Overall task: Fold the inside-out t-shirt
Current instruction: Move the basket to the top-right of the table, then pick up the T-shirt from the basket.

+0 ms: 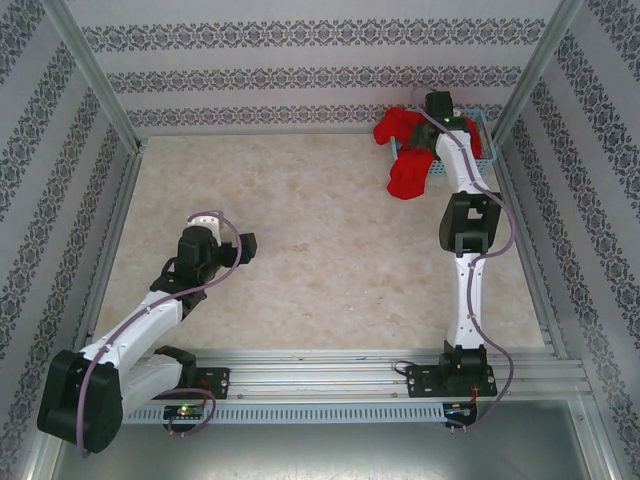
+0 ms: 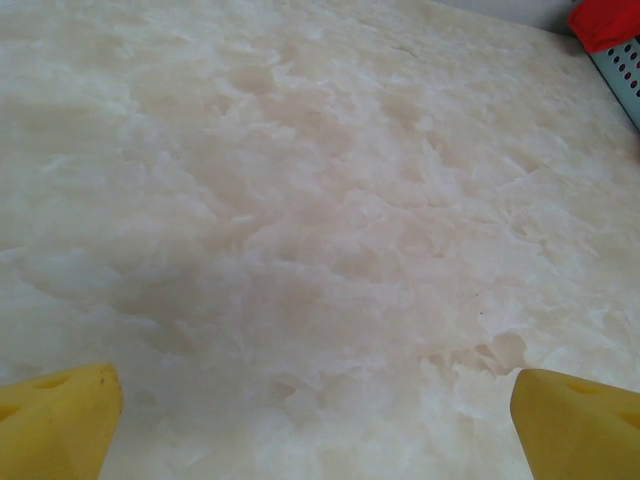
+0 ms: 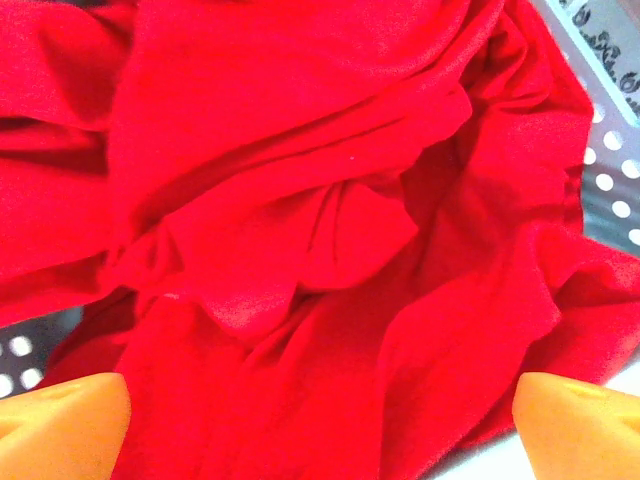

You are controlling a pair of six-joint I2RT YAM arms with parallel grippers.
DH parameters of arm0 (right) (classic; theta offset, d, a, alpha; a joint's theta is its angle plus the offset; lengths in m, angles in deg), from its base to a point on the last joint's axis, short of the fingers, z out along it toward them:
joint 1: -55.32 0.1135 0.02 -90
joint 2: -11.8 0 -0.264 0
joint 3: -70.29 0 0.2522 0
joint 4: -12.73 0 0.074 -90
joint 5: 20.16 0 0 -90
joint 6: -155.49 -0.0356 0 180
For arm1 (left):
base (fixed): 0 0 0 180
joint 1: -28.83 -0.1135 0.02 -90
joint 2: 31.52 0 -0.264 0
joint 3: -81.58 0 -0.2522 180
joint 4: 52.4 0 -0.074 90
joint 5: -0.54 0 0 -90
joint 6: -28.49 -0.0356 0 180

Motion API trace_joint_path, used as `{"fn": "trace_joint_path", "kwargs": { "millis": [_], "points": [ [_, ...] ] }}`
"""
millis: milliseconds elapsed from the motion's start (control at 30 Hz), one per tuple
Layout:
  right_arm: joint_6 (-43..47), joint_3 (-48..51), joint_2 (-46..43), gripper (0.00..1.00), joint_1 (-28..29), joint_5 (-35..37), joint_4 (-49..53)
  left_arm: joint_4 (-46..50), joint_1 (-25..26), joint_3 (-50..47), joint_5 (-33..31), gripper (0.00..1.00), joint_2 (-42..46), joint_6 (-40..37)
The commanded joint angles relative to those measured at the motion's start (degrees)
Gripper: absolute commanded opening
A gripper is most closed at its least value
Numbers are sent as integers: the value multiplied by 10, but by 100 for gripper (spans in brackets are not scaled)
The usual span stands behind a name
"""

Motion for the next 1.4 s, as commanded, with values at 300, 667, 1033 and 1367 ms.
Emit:
{"fn": "trace_joint_path", "kwargs": {
  "millis": [300,667,1033,1367],
  "points": [
    [-106,135,-63,91,-79,-5,52,-33,8,-6,-18,100,-17,-14],
    [-64,283,-181,98,-71,-63,-96,-37,10,-1,-12,100,-35,-12],
    [-104,81,-26,98,-53,-74,68,-36,11,-2,-17,100,-29,-14],
    [-119,15,0,64,-56,-82,81,-34,13,-7,-26,100,-14,-16]
  ]
}}
